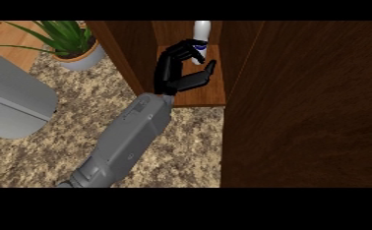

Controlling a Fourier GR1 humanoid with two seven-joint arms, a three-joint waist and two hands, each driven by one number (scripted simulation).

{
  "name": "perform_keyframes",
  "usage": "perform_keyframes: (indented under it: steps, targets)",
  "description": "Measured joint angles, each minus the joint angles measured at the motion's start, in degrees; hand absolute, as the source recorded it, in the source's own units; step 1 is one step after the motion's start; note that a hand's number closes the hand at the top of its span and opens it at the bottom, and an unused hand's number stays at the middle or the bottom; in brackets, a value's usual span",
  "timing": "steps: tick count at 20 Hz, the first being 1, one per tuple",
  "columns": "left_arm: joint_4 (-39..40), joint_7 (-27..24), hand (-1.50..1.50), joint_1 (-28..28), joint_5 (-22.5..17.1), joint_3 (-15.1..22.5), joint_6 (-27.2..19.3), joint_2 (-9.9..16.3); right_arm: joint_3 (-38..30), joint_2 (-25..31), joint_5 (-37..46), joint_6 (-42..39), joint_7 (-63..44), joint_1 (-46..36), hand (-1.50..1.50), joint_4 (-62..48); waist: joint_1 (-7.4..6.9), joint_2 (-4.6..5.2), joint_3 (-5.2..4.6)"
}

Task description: Pick up the bottled water, place it into the cabinet and close the cabinet

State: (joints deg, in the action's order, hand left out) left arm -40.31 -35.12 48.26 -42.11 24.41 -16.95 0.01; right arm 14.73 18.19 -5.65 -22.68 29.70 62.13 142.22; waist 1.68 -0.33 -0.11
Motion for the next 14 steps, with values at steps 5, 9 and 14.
perform_keyframes:
  steps: [5, 9, 14]
  targets:
    - [-11.62, 1.10, -1.50, -10.60, -2.31, 8.10, 1.83, 0.00, 2.28, -0.91, 1.05, 1.31, -0.20, 1.14, -1.50, 0.31, -1.20, -0.31, 0.00]
    - [-21.54, 2.05, -1.50, -19.89, -0.85, 12.70, -0.83, 1.22, 3.00, -1.16, 1.72, 2.27, 0.48, 2.75, -1.50, 0.68, -2.31, -0.53, 0.03]
    - [-34.40, 0.96, -1.50, -32.55, 0.06, 14.92, -2.55, 8.30, 4.74, -1.33, 2.80, 3.10, 1.61, 3.67, -1.50, 0.69, -3.15, -0.60, 0.02]
